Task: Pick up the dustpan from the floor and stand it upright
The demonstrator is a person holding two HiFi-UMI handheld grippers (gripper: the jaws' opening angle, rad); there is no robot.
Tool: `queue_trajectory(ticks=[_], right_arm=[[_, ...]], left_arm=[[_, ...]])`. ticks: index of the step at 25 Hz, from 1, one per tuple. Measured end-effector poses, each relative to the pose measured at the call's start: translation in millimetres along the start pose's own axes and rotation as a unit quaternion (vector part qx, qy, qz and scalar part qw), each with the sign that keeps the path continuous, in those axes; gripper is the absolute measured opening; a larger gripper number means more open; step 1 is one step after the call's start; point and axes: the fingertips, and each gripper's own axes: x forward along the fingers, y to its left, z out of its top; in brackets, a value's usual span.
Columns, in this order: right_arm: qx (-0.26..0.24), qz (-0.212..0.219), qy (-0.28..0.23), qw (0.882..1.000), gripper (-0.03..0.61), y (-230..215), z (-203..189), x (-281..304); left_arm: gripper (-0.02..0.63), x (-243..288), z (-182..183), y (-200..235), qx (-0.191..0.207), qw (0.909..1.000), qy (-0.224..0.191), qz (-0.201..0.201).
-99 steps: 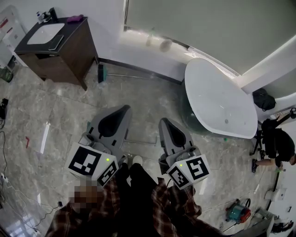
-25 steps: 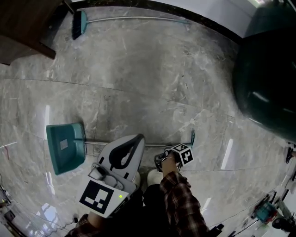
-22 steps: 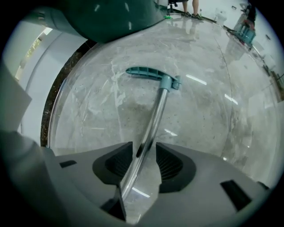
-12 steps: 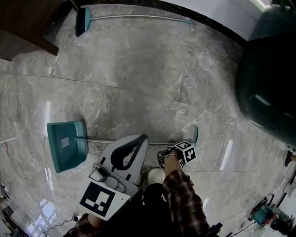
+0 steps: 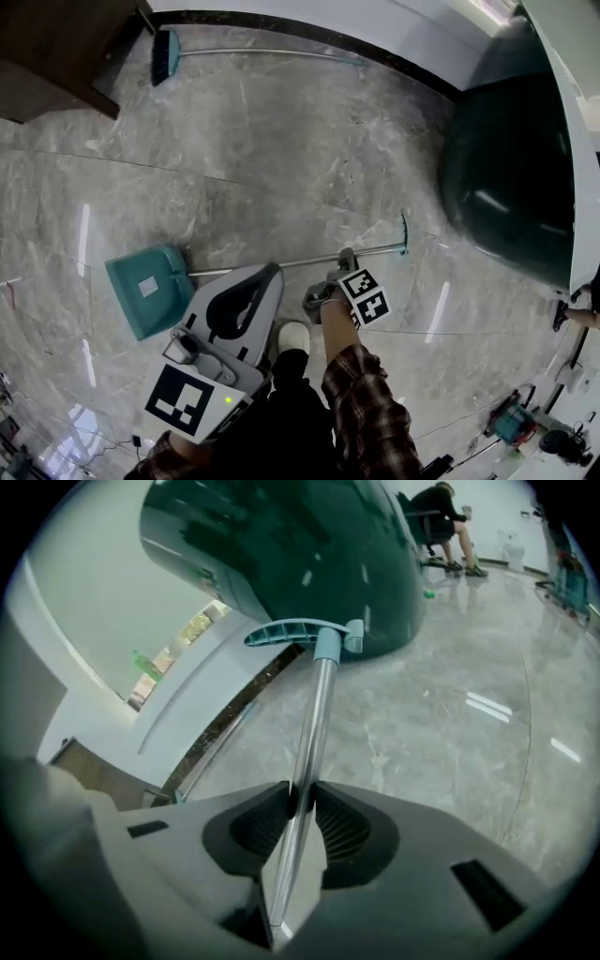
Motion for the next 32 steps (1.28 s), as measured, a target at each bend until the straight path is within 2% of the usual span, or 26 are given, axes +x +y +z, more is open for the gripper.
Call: queue_trajectory(ticks=[3,7,11,15,21,27,32], right_arm=[[-0.061,0.029,-0.024,0.997,0.098,42.5,30.2,-30.2],[-0.132,0.069,-0.038,0.988,0.097,98.3,48.7,-62.2],[-0.222,0.135,-0.033,0.965,0.098,164.8,37.4,-91.7],[-0.301,0.197,-0.029,0.933,0.098,231.1,6.4,-126.2],[-0.389,0.261,-0.016,0.884,0.098,305.5,-55.8,-180.5],[-0.477,0.322,0.0,0.818,0.097,361.8,-124.9,-242.6],[-0.54,0.347,0.002,0.767,0.097,372.9,-179.7,-293.0]], left_arm=[[0.01,-9.8,35.1,-14.8,-0.001,0.9999,-0.012,0.003],[0.01,-30.1,73.2,-20.4,-0.008,0.9994,-0.027,0.021],[0.01,-68.1,104.3,-11.3,-0.008,0.9971,-0.044,0.062],[0.01,-114.3,124.4,4.3,-0.004,0.9921,-0.058,0.111],[0.009,-192.8,153.8,22.6,-0.008,0.9791,-0.09,0.183],[0.01,-276.6,173.2,29.5,-0.011,0.9572,-0.129,0.259],[0.009,-344.6,172.8,27.6,-0.015,0.9406,-0.146,0.306]])
